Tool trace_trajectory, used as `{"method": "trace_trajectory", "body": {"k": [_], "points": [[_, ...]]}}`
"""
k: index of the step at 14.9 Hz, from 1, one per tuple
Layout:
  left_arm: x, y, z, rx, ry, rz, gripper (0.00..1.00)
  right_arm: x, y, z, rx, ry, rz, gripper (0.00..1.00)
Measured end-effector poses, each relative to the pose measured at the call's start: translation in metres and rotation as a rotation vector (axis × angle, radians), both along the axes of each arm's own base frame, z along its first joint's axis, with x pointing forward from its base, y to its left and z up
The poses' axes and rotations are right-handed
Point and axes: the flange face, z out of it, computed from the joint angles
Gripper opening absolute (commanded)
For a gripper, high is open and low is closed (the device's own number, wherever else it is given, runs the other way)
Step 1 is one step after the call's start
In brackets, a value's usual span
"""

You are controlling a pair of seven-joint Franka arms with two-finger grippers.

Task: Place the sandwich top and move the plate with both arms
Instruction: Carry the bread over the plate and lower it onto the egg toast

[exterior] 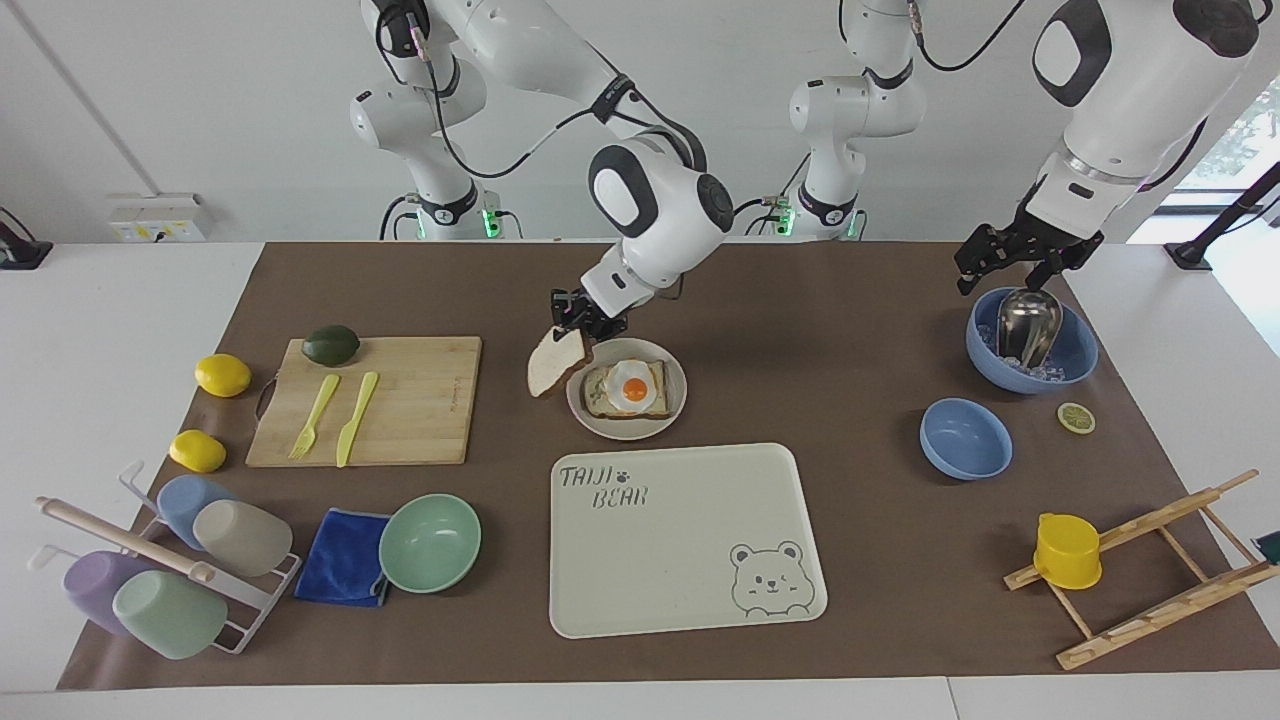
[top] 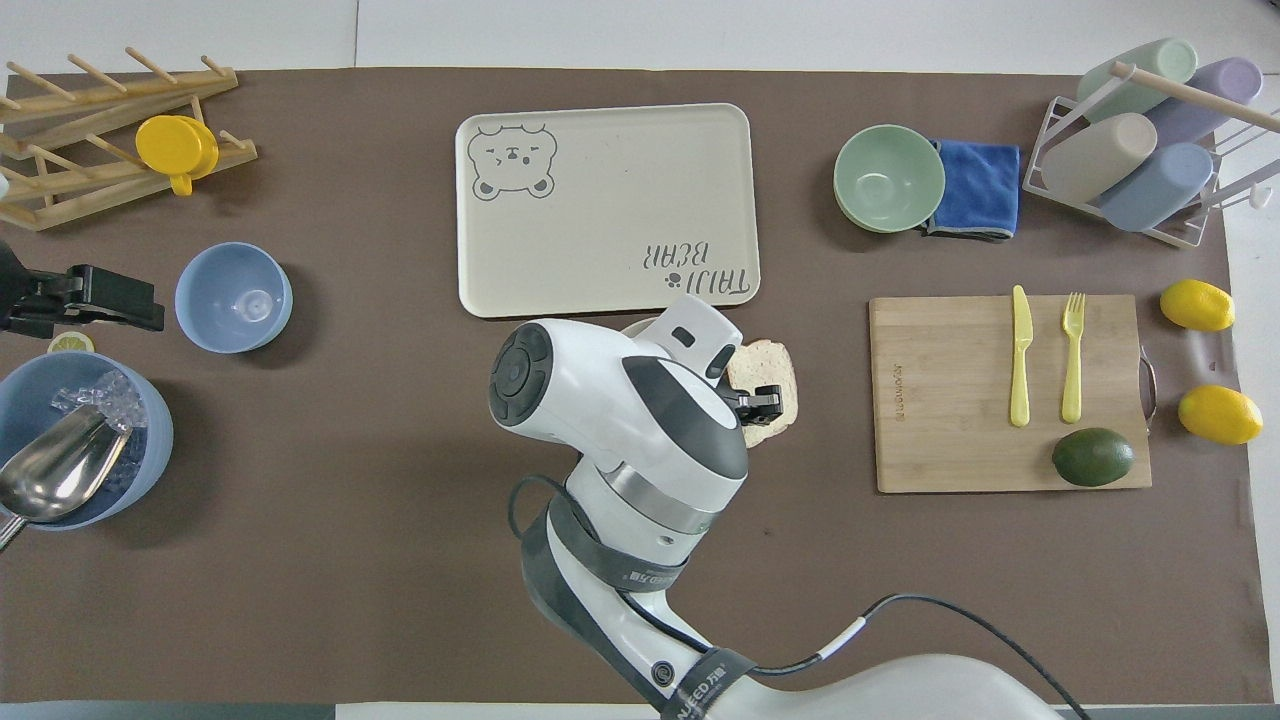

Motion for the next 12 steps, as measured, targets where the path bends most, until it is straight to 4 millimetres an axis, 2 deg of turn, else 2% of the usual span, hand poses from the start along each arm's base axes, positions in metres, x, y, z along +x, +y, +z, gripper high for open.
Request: {"method": "trace_trajectory", "body": {"k": [2, 5, 8, 12], "points": [[-0.001, 0.000, 0.001, 0.000, -0.002, 0.000, 1.00, -0.008, 0.021, -0.003, 0.031, -0.003, 0.015, 0.00], [-0.001, 0.000, 0.001, 0.000, -0.001, 0.000, 1.00, -0.006, 0.037, -0.009, 0.130, -0.034, -0.017, 0.00], [-0.001, 0.000, -0.001, 0.000, 0.002, 0.000, 1.00, 0.002, 0.041, -0.014, 0.195, -0.050, -0.034, 0.00], [-0.003, 0.001, -0.004, 0.000, 0.010, 0.002, 1.00, 0.006, 0.042, -0.034, 0.260, -0.059, -0.055, 0.00]]}}
